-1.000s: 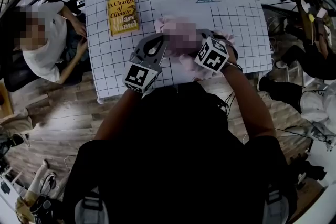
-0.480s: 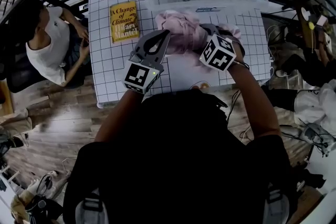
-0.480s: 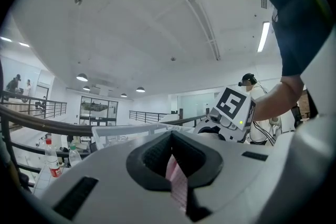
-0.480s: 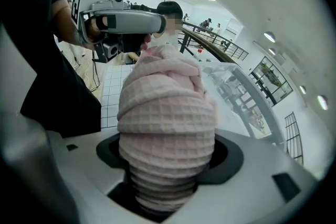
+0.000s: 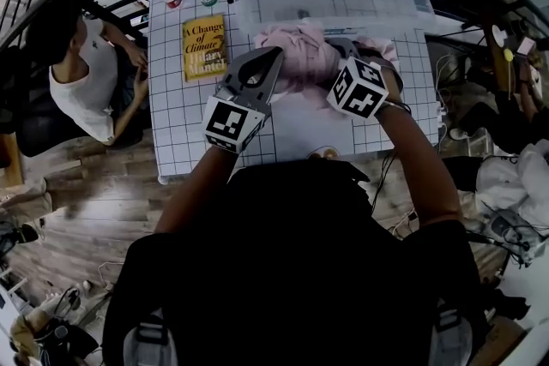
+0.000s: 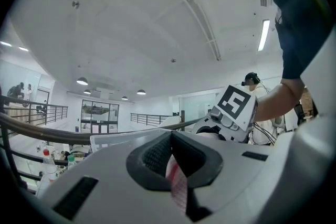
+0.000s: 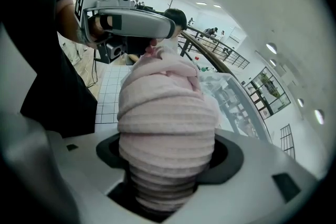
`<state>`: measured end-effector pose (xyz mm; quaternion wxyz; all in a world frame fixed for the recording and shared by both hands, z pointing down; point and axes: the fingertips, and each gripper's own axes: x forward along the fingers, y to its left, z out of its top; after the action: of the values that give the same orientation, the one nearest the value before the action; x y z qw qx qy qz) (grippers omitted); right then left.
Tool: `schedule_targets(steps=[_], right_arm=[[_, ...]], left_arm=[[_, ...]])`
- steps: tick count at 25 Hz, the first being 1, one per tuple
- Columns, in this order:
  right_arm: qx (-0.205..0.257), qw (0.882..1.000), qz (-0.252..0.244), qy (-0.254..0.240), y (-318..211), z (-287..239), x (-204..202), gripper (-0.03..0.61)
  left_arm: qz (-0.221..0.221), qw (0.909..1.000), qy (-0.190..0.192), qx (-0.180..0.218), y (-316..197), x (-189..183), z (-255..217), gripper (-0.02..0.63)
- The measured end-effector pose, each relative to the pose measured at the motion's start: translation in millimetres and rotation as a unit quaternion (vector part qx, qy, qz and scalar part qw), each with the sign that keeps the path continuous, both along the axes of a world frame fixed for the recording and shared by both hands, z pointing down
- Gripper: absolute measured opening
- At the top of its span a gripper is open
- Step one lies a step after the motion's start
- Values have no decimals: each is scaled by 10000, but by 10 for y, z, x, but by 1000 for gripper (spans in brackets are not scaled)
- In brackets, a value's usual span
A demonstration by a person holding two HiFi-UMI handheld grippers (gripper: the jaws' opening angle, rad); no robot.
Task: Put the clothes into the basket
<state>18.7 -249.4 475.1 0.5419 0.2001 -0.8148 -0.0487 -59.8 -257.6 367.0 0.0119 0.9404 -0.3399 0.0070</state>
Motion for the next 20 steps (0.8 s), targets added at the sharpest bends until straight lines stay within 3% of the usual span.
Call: schedule_targets(steps=[20], right_arm=[[757, 9965, -342, 73, -621, -604, 211, 345]], left_arm=[[-330, 9988, -104, 353, -437, 283, -515, 4]])
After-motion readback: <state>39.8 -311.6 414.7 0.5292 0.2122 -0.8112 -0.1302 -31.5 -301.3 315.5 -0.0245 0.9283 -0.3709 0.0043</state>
